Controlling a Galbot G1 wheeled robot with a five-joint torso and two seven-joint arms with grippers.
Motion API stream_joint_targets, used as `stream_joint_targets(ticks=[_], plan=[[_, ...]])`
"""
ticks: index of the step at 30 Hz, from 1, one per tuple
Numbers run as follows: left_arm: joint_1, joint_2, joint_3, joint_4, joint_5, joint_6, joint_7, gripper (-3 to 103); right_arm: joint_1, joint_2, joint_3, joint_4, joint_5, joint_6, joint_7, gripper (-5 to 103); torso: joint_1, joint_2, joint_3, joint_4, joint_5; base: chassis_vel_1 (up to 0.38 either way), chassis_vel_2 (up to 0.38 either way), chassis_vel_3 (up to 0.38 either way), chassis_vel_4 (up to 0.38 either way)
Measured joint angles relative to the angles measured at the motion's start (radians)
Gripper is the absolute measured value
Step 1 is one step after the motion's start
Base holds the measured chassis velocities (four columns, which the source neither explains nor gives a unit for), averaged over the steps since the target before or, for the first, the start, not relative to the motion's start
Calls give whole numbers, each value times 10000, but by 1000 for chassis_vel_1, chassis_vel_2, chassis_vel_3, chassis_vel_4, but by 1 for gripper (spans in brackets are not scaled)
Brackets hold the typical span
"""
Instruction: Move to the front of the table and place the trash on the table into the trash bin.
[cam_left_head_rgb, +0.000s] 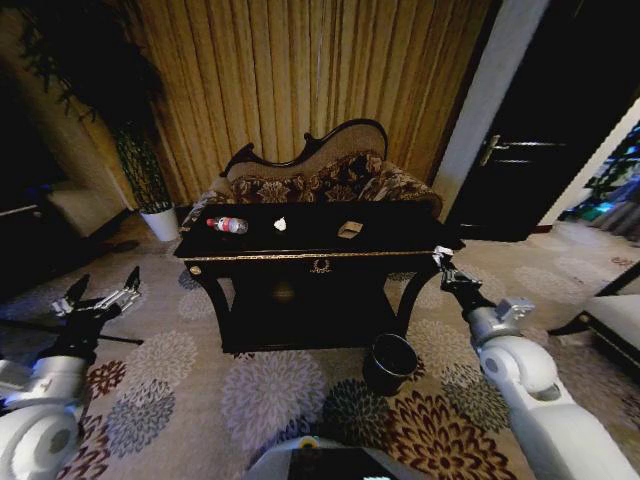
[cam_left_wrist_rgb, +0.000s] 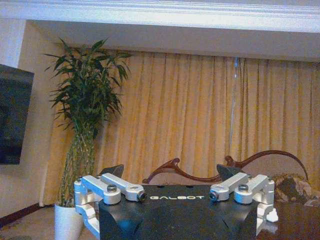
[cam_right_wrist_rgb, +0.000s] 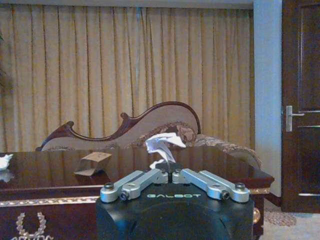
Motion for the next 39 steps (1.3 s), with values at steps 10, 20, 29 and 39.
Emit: stream_joint_targets(ticks=[10, 20, 29, 39], plan=[[9, -23, 11, -58, 0, -3, 5, 100, 459, 608, -884, -1788, -495, 66, -199, 0, 4, -2, 3, 2, 1, 0, 0, 0, 0], [58, -37, 12, -191, 10, -4, 5, 100, 1800, 1344, -1726, -5188, -1339, 462, -681, 0, 4, -2, 3, 2, 0, 0, 0, 0, 0], [119, -40, -40, -241, 22, 4, 0, 100, 3023, 1959, -2508, -8768, -2567, 1339, -925, 0, 3, -2, 2, 0, 1, 0, 0, 0, 0], [140, -126, -22, -268, 64, 17, -3, 100, 4580, 2771, -2468, -11698, -3279, 2166, -978, 0, 3, -3, 2, 3, -1, 0, 0, 0, 0]])
